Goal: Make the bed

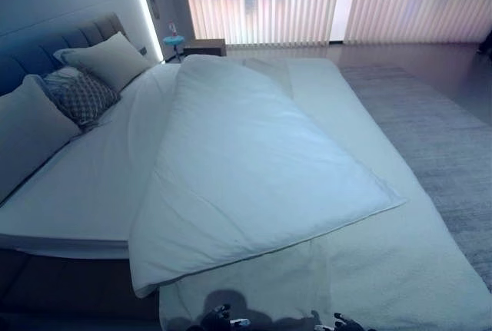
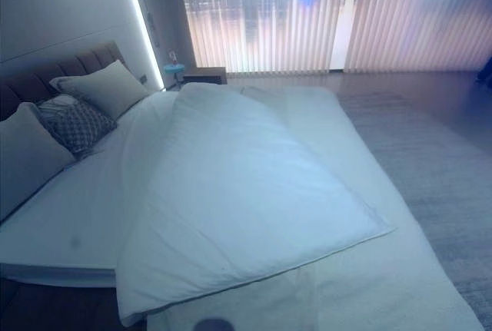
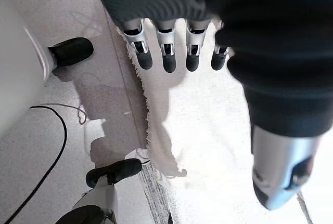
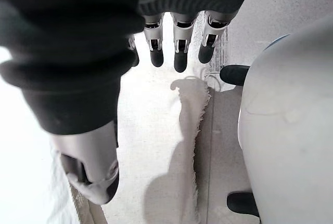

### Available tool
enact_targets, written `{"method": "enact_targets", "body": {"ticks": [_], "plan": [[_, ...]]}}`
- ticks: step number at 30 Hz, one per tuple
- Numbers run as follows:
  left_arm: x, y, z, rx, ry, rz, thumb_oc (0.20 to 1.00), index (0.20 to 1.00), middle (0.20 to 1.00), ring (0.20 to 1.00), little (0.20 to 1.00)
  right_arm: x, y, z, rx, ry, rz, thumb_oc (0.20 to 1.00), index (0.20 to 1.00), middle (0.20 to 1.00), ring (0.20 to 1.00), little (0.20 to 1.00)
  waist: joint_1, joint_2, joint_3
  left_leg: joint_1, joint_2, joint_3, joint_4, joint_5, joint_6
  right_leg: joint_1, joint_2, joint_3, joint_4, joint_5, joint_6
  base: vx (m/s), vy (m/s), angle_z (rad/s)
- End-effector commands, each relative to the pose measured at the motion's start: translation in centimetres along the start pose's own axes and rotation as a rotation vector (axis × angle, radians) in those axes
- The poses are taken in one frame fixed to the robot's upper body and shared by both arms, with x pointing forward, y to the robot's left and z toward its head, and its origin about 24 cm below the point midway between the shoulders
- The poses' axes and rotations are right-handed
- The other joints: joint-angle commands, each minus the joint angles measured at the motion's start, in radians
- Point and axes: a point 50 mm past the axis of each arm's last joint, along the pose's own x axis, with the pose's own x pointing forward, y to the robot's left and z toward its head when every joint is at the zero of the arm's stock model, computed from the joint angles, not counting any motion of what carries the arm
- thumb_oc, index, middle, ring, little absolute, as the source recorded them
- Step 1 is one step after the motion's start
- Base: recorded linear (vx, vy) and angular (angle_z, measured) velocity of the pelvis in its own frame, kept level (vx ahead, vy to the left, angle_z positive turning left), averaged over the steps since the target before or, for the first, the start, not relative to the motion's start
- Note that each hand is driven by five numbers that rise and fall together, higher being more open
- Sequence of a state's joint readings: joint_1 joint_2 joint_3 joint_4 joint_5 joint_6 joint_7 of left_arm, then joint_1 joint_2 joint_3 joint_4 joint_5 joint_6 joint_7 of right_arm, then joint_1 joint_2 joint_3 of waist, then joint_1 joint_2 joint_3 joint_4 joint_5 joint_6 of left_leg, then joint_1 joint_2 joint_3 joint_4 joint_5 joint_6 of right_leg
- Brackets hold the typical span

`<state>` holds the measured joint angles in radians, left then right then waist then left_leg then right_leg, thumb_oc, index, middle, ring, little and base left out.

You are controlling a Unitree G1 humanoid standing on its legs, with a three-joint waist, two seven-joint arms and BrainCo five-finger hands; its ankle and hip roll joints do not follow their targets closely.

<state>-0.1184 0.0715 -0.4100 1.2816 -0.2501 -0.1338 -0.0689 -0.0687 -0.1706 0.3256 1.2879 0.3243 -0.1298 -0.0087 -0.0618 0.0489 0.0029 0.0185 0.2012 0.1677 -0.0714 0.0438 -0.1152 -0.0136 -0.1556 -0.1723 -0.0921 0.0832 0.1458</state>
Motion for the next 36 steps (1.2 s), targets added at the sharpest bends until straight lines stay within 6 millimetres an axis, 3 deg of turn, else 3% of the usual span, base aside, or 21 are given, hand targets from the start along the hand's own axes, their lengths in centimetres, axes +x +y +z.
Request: {"method": "enact_targets", "body": {"ticks": [1,4,7,8,10,12,14,15,16,19,20,21,32,36], "plan": [[0.5,0.2,2.4,0.029,-0.048,0.016,1.0,1.0,1.0,1.0,1.0,0.4,1.8,1.3,-0.002,-0.008,0.035,1.0,1.0,1.0,1.0,1.0,-0.002,-0.056,0.038,-0.042,-0.08,0.039,-0.016,0.007,0.036,-0.012,0.028,-0.006,0.005,-0.031,-0.006,0.0,0.0,0.0],[0.7,0.6,3.8,-0.023,-0.096,0.05,1.0,1.0,1.0,1.0,1.0,0.5,1.6,1.9,0.014,-0.032,0.029,1.0,1.0,1.0,1.0,1.0,-0.006,-0.058,0.057,-0.056,-0.08,0.04,-0.016,0.011,0.035,-0.024,0.03,-0.007,0.005,-0.027,-0.007,-0.03,-0.003,-0.01],[0.8,0.9,8.4,-0.177,-0.246,0.073,1.0,1.0,1.0,1.0,1.0,0.7,1.6,4.7,0.035,-0.131,0.027,1.0,1.0,1.0,1.0,1.0,-0.021,-0.066,0.134,-0.094,-0.079,0.046,-0.016,0.037,0.037,-0.067,0.04,0.001,0.005,-0.005,-0.018,-0.16,-0.012,0.0],[0.8,0.9,8.4,-0.177,-0.247,0.073,1.0,1.0,1.0,1.0,1.0,0.7,1.6,4.7,0.035,-0.131,0.027,1.0,1.0,1.0,1.0,1.0,-0.021,-0.066,0.135,-0.094,-0.079,0.047,-0.016,0.037,0.037,-0.067,0.041,0.001,0.005,-0.005,-0.018,-0.13,-0.005,-0.04],[0.6,0.9,12.1,-0.3,-0.36,0.068,1.0,1.0,1.0,1.0,1.0,0.8,1.4,6.8,0.052,-0.199,0.029,1.0,1.0,1.0,1.0,1.0,-0.021,-0.074,0.192,-0.13,-0.081,0.048,-0.011,0.063,0.039,-0.124,0.04,0.011,0.043,-0.001,-0.024,-0.2,-0.014,-0.14],[0.1,1.0,15.7,-0.392,-0.459,0.056,1.0,1.0,1.0,1.0,1.0,0.6,1.7,9.6,0.054,-0.286,0.043,1.0,1.0,1.0,1.0,1.0,-0.024,-0.084,0.247,-0.214,-0.086,0.033,0.056,0.057,0.043,-0.214,0.042,0.026,0.115,-0.004,-0.029,-0.26,0.0,-0.16],[-0.2,1.1,17.4,-0.419,-0.49,0.043,1.0,1.0,1.0,1.0,1.0,0.5,1.7,10.6,0.051,-0.316,0.051,1.0,1.0,1.0,1.0,1.0,-0.031,-0.088,0.252,-0.278,-0.086,0.034,0.093,0.056,0.043,-0.276,0.04,0.021,0.158,-0.007,-0.027,-0.16,0.004,-0.22],[-0.9,1.0,20.0,-0.476,-0.555,0.028,1.0,1.0,1.0,1.0,1.0,0.3,1.8,12.0,0.074,-0.368,0.058,1.0,1.0,1.0,1.0,1.0,-0.043,-0.094,0.268,-0.347,-0.084,0.036,0.171,0.041,0.043,-0.328,0.034,0.011,0.204,-0.021,-0.027,-0.1,0.0,-0.12],[-0.9,1.0,20.0,-0.476,-0.555,0.028,1.0,1.0,1.0,1.0,1.0,0.3,1.8,12.0,0.074,-0.369,0.058,1.0,1.0,1.0,1.0,1.0,-0.044,-0.094,0.266,-0.353,-0.083,0.035,0.176,0.039,0.043,-0.333,0.033,0.01,0.207,-0.022,-0.027,-0.09,0.001,0.01],[-1.9,1.2,23.3,-0.561,-0.624,0.016,1.0,1.0,1.0,1.0,1.0,-0.2,1.8,14.2,0.09,-0.447,0.069,1.0,1.0,1.0,1.0,1.0,-0.071,-0.107,0.288,-0.472,-0.052,0.029,0.292,0.007,0.039,-0.435,0.025,0.004,0.302,-0.049,-0.035,-0.07,-0.014,0.03],[-1.9,1.2,23.3,-0.561,-0.624,0.016,1.0,1.0,1.0,1.0,1.0,-0.2,1.8,14.2,0.09,-0.448,0.069,1.0,1.0,1.0,1.0,1.0,-0.072,-0.106,0.286,-0.478,-0.051,0.028,0.297,0.005,0.039,-0.439,0.025,0.003,0.305,-0.05,-0.035,-0.06,0.0,0.14],[-2.6,1.5,24.9,-0.612,-0.672,0.012,1.0,1.0,1.0,1.0,1.0,-0.6,2.2,15.3,0.086,-0.494,0.085,1.0,1.0,1.0,1.0,1.0,-0.08,-0.111,0.295,-0.523,-0.039,0.026,0.346,-0.017,0.04,-0.485,0.025,0.008,0.346,-0.06,-0.036,-0.02,0.013,0.13],[-5.2,2.4,29.5,-0.781,-0.804,-0.043,1.0,1.0,1.0,1.0,1.0,-2.1,3.6,18.0,0.041,-0.626,0.145,1.0,1.0,1.0,1.0,1.0,-0.106,-0.129,0.292,-0.736,0.013,0.008,0.588,-0.107,0.041,-0.697,0.023,0.012,0.548,-0.109,-0.048,-0.04,0.024,-0.02],[-5.4,2.7,29.9,-0.873,-0.808,-0.07,1.0,1.0,1.0,1.0,1.0,-2.2,3.7,17.8,0.041,-0.624,0.15,1.0,1.0,1.0,1.0,1.0,-0.113,-0.127,0.276,-0.759,0.011,0.004,0.579,-0.109,0.039,-0.72,0.022,0.01,0.543,-0.109,-0.048,0.0,0.006,-0.02]]}}
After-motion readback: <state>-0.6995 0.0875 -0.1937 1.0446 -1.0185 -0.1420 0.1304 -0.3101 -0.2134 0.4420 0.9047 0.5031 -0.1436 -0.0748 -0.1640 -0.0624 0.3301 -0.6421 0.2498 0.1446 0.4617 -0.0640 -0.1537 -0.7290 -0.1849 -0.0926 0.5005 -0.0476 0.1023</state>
